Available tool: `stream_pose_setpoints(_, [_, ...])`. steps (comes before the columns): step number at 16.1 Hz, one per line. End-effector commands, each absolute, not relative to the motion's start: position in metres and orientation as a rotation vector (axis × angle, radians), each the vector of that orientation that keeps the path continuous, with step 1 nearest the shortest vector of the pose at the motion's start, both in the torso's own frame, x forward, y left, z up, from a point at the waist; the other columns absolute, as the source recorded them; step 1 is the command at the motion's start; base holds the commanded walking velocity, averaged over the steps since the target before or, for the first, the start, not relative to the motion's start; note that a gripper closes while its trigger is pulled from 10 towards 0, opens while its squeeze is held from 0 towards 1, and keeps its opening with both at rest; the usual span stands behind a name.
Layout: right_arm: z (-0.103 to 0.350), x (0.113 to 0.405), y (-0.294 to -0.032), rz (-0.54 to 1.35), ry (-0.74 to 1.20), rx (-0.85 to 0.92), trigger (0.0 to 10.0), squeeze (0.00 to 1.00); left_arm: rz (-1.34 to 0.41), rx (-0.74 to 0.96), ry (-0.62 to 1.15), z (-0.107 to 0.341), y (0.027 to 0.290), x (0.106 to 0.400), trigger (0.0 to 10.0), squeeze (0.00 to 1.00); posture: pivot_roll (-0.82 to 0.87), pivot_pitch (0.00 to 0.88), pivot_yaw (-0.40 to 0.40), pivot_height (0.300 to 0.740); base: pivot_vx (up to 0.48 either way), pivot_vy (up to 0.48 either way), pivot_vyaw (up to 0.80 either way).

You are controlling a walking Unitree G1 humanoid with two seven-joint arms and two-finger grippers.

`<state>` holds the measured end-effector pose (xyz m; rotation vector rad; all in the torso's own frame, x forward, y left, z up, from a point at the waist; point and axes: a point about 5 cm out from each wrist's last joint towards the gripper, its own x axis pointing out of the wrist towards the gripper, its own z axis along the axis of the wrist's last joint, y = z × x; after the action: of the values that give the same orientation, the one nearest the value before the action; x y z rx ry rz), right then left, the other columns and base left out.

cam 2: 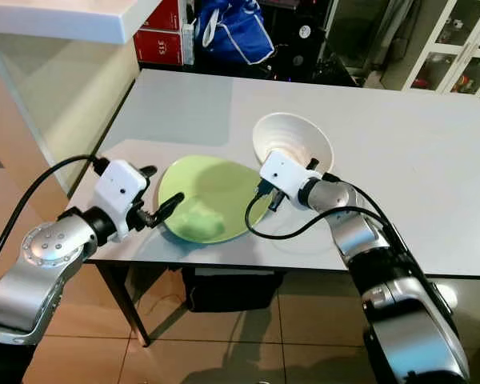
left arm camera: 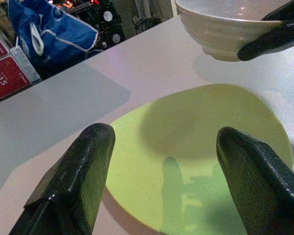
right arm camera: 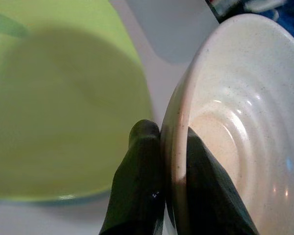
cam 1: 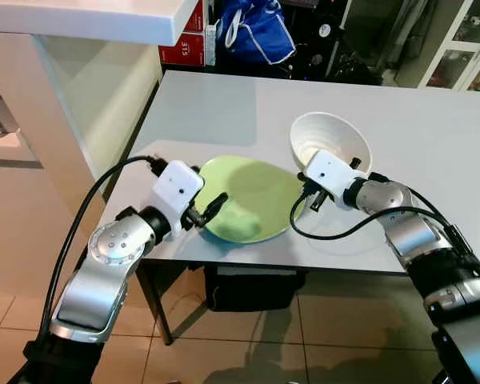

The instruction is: Setting the table

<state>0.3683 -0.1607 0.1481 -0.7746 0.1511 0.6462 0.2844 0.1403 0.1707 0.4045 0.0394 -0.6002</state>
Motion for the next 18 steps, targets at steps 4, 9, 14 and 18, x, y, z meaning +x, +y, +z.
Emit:
stream_pose_setpoints(4, [0.153,0.381,-0.172,0.603,0.182,-0.796,10.0,0.0,-0.649,0.388,0.027,0.172,0.128,0.283,10.0,0.0,-0.06,0.0,-0.05,0.74,0.0,0.0,0.0])
stream_pose_setpoints(9, [0.164,0.392,-0.17,0.61,0.208,-0.804,10.0,0.0,-0.649,0.381,0.036,0.167,0.124,0.285,10.0,0.0,-0.08,0.0,-0.062,0.74,0.0,0.0,0.0])
stream_pose_setpoints(14, [0.192,0.382,-0.136,0.895,-0.012,-0.79,10.0,0.0,-0.592,0.432,0.07,0.166,0.145,0.28,10.0,0.0,-0.05,0.0,-0.08,0.74,0.0,0.0,0.0])
stream_pose_setpoints(18, [0.186,0.35,-0.113,1.125,-0.096,-0.83,10.0,0.0,-0.558,0.482,0.078,0.176,0.175,0.279,10.0,0.0,-0.06,0.0,-0.062,0.74,0.0,0.0,0.0])
